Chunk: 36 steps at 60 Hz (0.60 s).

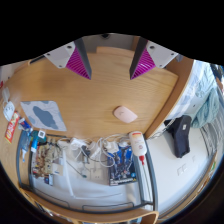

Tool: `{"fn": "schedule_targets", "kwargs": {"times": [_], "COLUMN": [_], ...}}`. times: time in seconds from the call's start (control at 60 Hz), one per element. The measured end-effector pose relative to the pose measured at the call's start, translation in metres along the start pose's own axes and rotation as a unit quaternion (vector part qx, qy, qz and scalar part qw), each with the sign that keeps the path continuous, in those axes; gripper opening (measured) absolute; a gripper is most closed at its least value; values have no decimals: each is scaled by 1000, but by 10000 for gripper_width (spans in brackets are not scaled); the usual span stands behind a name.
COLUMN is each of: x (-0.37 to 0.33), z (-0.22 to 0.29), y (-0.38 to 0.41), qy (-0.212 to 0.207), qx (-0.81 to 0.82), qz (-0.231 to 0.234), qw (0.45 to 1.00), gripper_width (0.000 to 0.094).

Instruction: Arrange mouse

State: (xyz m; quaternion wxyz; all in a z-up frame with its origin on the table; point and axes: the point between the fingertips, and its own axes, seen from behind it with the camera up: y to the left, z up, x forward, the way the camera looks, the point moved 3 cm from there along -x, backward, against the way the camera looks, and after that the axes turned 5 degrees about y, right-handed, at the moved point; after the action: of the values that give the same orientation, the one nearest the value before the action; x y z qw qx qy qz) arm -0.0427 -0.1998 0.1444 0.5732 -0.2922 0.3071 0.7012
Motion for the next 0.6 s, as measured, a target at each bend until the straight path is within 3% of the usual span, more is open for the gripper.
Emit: {"fn": "schedule_targets", "kwargs": {"times": [0.417, 0.6], "x": [77, 102], "z": [138, 214], "y": [-40, -69], "qy": [48, 46], "qx": [-29, -23], "qz": [-34, -49], "qw": [998, 997], "gripper_width": [769, 757]}}
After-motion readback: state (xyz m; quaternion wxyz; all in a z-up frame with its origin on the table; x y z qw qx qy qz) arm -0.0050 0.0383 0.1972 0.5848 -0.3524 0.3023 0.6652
